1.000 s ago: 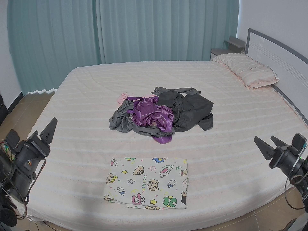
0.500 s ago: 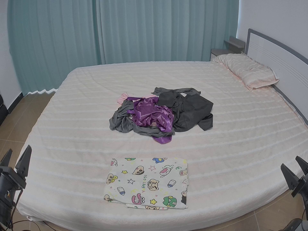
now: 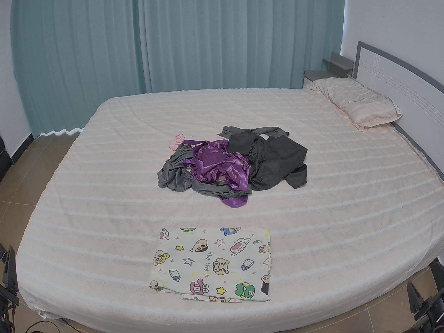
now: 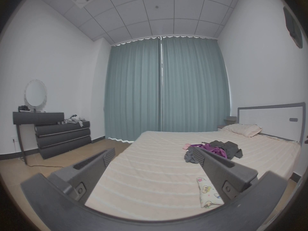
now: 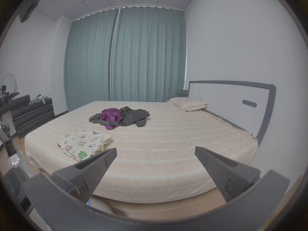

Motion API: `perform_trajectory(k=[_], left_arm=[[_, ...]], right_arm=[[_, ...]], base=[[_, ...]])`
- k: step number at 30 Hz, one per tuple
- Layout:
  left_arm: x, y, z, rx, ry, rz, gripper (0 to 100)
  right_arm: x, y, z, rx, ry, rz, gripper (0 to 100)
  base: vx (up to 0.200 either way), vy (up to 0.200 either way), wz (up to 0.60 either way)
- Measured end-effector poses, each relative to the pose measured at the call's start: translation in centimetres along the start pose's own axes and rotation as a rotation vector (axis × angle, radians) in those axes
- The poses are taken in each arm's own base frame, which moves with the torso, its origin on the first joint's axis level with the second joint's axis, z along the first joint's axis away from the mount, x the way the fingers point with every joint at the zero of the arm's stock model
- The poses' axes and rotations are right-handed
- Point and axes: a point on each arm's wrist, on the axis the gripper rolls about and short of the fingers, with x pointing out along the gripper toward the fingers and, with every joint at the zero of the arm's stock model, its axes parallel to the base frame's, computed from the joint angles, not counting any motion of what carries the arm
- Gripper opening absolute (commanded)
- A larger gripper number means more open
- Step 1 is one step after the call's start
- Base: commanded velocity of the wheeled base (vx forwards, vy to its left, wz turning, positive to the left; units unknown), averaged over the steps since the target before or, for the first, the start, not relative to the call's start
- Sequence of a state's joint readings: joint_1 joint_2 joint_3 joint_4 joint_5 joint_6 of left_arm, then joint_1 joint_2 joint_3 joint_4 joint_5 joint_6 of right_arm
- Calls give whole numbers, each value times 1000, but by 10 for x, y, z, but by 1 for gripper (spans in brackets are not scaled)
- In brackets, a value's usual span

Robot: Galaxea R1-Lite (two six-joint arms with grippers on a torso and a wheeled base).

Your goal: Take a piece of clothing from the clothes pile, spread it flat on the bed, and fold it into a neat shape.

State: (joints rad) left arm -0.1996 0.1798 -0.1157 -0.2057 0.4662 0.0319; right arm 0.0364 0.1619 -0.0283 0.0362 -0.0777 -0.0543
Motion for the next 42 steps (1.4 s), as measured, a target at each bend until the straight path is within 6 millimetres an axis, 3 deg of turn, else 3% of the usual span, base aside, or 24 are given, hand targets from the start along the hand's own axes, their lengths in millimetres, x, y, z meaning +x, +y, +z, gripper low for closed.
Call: perform_trajectory(k=[13, 20, 29, 37, 42], left_arm=[[-15, 0, -27, 100, -26, 125, 100], [-16, -3, -34, 71, -15, 6, 100], [-17, -7, -43, -40, 58, -167, 100], [-18, -9, -43, -67, 72, -292, 100], [-17, -8, -44, -70, 79, -203, 100]], right_arm=[[-14, 1, 4, -63, -183, 13, 100], [-13, 2, 2, -58, -237, 70, 100], [-12, 5, -2, 151, -178, 176, 100], [-13, 0, 0, 39, -189, -50, 100], [-12, -1, 0, -85, -197, -78, 100]], base=[[0, 0, 0], [0, 0, 0], [0, 0, 0], [0, 0, 0], [0, 0, 0]])
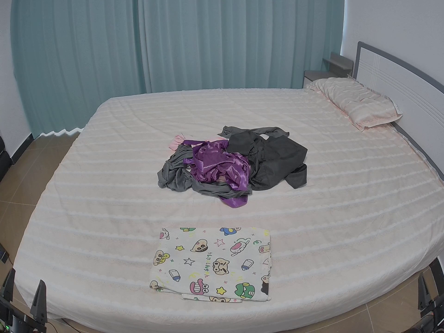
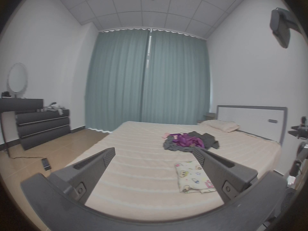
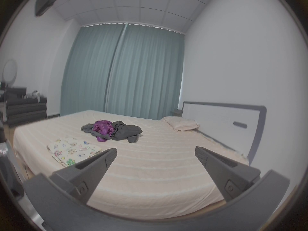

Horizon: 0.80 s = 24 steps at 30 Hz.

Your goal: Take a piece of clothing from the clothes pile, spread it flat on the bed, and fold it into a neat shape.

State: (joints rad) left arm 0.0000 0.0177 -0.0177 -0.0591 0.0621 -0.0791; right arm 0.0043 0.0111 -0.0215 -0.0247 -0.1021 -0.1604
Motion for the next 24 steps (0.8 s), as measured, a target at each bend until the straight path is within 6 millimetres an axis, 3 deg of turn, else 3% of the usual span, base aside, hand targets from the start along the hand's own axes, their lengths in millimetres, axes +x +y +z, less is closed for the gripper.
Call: perform_trajectory(k=[6, 12, 16, 24], left_arm=[[0, 1, 0, 1, 0, 70, 100], [0, 1, 0, 15, -5, 68, 100], [0, 2, 0, 20, -7, 67, 100], [0, 1, 0, 17, -5, 33, 100]], right_arm=[[0, 2, 1, -71, -34, 108, 100], [-1, 4, -2, 129, 15, 171, 100], [-1, 2, 0, 201, 19, 114, 100], [0, 0, 3, 17, -37, 15, 100]], base=[[0, 0, 0], [0, 0, 0], [0, 0, 0], [0, 0, 0]])
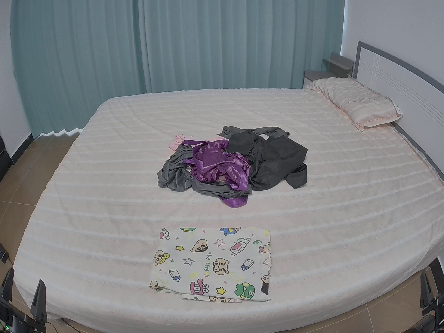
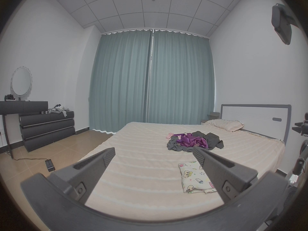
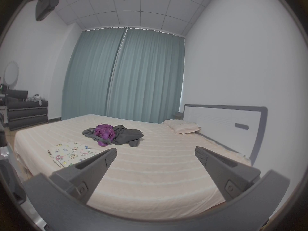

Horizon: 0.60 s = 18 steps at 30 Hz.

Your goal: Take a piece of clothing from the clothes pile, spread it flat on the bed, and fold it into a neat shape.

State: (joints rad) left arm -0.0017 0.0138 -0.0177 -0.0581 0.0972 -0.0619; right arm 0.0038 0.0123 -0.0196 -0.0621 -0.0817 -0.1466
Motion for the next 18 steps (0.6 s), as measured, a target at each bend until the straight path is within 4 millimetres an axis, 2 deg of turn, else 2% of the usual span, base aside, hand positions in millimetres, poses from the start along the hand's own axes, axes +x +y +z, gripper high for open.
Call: perform_trajectory(k=[5, 8, 12, 18], left_arm=[[0, -1, 0, 25, 0, -40, 100], [0, -3, 0, 40, 3, -125, 100], [-1, -5, 0, 46, 7, -215, 100], [-1, -5, 0, 39, 7, -222, 100]], right_arm=[[0, -2, 0, -30, 10, -106, 100], [0, -3, 0, -27, 15, -124, 100], [0, -1, -2, 2, 17, -47, 100], [0, 3, -8, 103, 67, 111, 100]], base=[[0, 0, 0], [0, 0, 0], [0, 0, 0], [0, 0, 0]])
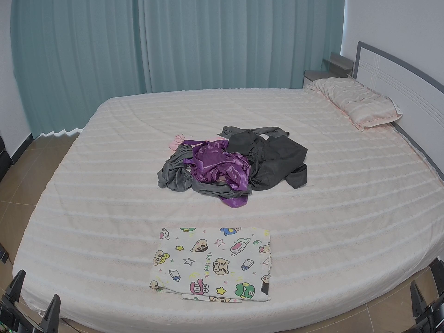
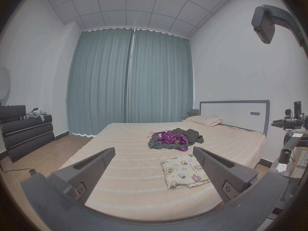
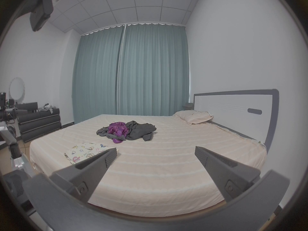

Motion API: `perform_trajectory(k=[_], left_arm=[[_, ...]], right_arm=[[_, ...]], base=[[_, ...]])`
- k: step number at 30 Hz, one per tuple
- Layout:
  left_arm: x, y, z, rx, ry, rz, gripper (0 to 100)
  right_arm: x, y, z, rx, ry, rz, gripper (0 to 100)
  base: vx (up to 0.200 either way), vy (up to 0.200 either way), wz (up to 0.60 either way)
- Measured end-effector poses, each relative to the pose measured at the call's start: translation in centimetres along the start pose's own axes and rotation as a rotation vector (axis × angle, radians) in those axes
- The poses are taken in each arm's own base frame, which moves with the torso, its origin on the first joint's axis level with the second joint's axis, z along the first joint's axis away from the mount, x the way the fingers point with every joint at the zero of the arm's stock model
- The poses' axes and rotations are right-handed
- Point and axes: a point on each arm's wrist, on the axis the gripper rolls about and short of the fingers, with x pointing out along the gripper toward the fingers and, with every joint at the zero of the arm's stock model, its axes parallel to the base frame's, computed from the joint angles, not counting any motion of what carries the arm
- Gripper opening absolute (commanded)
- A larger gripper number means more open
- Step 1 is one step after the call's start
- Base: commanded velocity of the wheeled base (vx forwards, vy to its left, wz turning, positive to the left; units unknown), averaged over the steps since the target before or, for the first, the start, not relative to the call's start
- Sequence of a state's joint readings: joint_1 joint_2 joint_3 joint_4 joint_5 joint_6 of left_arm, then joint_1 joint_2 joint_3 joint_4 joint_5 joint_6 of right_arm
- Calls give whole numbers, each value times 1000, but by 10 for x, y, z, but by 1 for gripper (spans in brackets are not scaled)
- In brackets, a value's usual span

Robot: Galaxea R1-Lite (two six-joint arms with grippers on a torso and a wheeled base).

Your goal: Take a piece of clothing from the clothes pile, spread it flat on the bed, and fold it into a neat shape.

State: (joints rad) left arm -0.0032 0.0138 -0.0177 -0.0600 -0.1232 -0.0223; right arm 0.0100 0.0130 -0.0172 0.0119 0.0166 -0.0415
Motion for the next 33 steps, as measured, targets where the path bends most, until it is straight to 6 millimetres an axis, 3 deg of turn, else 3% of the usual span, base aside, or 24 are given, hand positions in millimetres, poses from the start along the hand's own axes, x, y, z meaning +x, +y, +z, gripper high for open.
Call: perform_trajectory(k=[33], left_arm=[[0, 1, 0, -76, -5, 45, 100]], right_arm=[[0, 0, 0, 41, 4, -16, 100]], base=[[0, 0, 0]])
